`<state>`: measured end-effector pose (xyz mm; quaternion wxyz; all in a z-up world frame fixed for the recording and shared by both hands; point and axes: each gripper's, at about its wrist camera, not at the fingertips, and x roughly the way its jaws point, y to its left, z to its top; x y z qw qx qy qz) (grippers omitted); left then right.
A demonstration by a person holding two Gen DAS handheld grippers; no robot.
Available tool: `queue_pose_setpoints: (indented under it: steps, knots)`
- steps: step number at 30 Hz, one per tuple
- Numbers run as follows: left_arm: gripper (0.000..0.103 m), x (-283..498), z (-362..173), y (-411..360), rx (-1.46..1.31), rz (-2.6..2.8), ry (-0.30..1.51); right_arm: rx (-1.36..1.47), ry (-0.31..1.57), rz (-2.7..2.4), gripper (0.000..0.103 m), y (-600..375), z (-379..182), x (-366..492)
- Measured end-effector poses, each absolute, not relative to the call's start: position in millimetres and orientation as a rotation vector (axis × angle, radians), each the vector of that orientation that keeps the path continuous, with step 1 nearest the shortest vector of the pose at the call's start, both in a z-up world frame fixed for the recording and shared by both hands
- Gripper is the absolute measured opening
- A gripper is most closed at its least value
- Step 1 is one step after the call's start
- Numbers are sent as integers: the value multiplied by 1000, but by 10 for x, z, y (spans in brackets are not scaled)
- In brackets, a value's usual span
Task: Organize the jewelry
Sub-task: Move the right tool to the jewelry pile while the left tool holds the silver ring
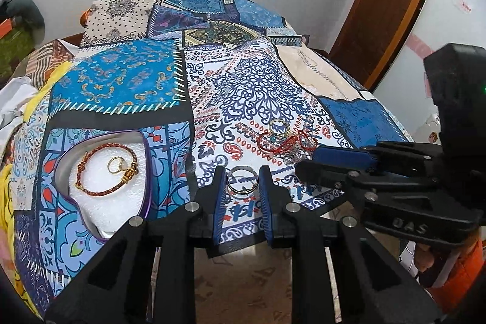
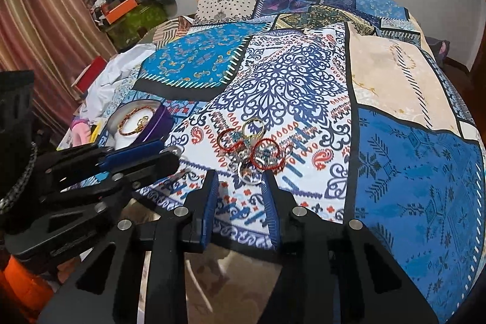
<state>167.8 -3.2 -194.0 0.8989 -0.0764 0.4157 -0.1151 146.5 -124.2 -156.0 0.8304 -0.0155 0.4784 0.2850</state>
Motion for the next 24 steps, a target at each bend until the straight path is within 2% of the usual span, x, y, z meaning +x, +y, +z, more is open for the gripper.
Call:
queue_pose_setpoints:
  steps: [13, 16, 24]
  knots:
    - [20, 1661, -1982, 43, -181, -233, 864, -86, 985, 558, 26, -1126, -1585, 1537]
    - [20, 1657, -1974, 62, -186, -230, 863, -100, 976, 555, 19, -1127, -1586, 1521]
    - [20, 1617, -1923, 55, -186, -228, 853, -92, 976, 556, 18, -1180, -1549, 1469]
